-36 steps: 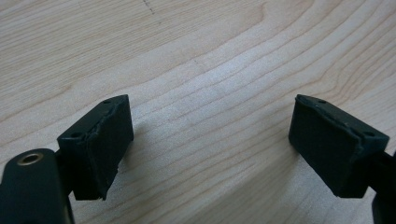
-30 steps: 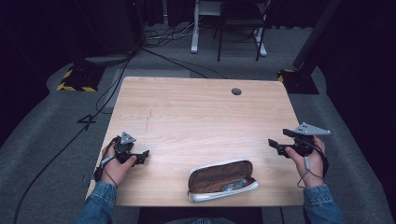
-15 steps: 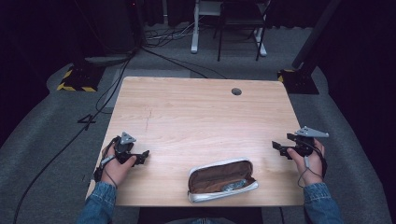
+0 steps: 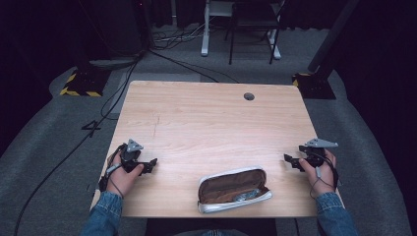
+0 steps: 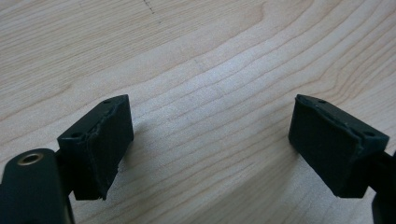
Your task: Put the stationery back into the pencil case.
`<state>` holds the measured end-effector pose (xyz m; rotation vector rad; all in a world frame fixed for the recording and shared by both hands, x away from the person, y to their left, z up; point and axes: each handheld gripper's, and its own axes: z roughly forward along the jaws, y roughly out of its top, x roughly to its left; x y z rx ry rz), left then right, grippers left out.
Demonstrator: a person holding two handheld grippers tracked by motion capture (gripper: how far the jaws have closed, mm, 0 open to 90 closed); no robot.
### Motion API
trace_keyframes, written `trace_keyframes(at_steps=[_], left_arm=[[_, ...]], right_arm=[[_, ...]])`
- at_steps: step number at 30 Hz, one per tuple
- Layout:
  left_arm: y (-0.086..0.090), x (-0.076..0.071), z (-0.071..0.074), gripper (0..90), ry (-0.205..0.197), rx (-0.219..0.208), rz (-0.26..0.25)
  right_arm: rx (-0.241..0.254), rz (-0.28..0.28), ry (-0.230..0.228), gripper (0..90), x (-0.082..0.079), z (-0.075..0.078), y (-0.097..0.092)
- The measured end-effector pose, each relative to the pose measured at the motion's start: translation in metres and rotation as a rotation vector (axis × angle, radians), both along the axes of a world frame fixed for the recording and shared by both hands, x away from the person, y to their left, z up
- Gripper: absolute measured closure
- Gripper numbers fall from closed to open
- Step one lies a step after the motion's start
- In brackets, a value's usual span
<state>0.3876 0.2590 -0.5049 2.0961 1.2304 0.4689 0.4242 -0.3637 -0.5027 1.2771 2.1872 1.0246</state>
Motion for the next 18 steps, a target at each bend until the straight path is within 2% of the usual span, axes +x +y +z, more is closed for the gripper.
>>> trace_keyframes(at_steps=[2, 6, 18], left_arm=[[0.0000, 0.0001, 0.0000, 14.2, -0.001, 0.000, 0.000], [0.0000, 0.0000, 0.0000, 14.2, 0.000, 0.000, 0.000], [-0.0004, 0.0004, -0.0002, 13.8, 0.000, -0.004, 0.000]], right_arm=[[-0.016, 0.011, 0.017, 16.4, 0.0005, -0.0007, 0.0002], [-0.038, 0.017, 0.022, 15.5, 0.0010, -0.0012, 0.0022], [-0.045, -0.010, 0.029, 11.0, 0.0032, -0.0018, 0.0045]])
